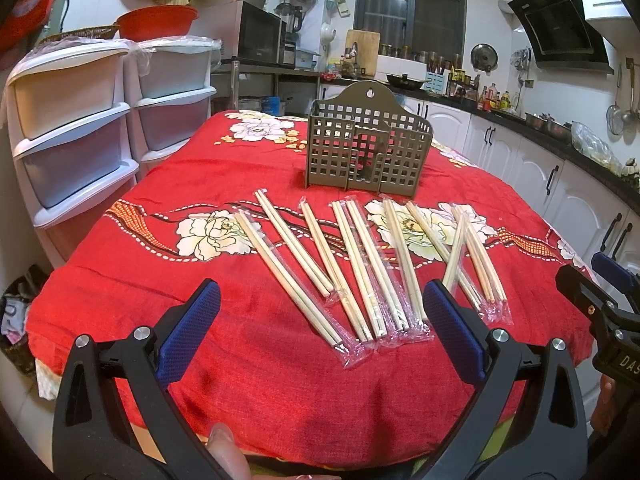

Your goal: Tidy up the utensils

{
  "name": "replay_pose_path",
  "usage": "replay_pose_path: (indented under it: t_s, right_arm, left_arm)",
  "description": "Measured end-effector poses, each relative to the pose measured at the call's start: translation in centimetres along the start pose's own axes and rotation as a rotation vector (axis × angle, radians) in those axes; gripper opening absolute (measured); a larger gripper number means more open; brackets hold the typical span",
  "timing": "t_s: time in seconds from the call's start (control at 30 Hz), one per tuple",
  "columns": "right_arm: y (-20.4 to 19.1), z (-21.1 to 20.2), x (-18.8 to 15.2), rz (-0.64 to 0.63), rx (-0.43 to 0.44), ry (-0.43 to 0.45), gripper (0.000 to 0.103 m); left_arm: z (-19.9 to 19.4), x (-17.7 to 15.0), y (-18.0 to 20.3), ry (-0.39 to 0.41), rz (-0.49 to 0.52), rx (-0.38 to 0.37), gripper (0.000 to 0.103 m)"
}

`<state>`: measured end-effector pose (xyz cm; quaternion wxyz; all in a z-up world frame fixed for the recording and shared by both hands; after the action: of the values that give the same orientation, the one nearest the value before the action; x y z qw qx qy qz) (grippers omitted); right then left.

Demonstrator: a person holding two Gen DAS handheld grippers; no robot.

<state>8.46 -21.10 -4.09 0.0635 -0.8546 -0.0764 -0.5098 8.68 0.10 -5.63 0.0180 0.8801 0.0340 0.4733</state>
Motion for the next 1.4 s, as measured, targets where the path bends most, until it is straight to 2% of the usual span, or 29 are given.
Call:
replay_pose_path:
  t_s: [0.33,0.8,1.17,1.4]
  right_arm:
    - [-0.1,0.7,0.1,-0.014,0.003,-0.03,0.097]
    - [-1.8,3.5,1.7,-0.085,0.053,-0.071,0.097]
    - [-3.2,8.4,3.8,-0.116,0.11,-0.154,0.097]
    - [-3.6,11.9,5.0,-0.126,0.137,-0.219,0.097]
  left_arm:
    - [0.4,-0.5,-0.6,-0.02,-0.044,-0.007,0.093]
    - [1.5,1.0,-4.6,-0.039,-0.129,0.05,0.093]
    - [3.8,3.7,-7.5,-0.071,-0.148,0.076,0.093]
    - [6.5,4.8,-8.4,-0.142,-0.17,0.044,0.093]
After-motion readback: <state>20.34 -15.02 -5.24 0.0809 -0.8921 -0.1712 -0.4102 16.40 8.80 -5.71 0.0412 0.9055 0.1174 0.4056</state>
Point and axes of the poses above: each gripper's, at about its wrist camera, not at the fingertips, and z roughly the way its jaws point, y to its right, x to its top, the point moved 10 cm from there along z, roughly the way its jaws point, and after that the axes turned 3 degrees about -y, right-handed, at the moved point
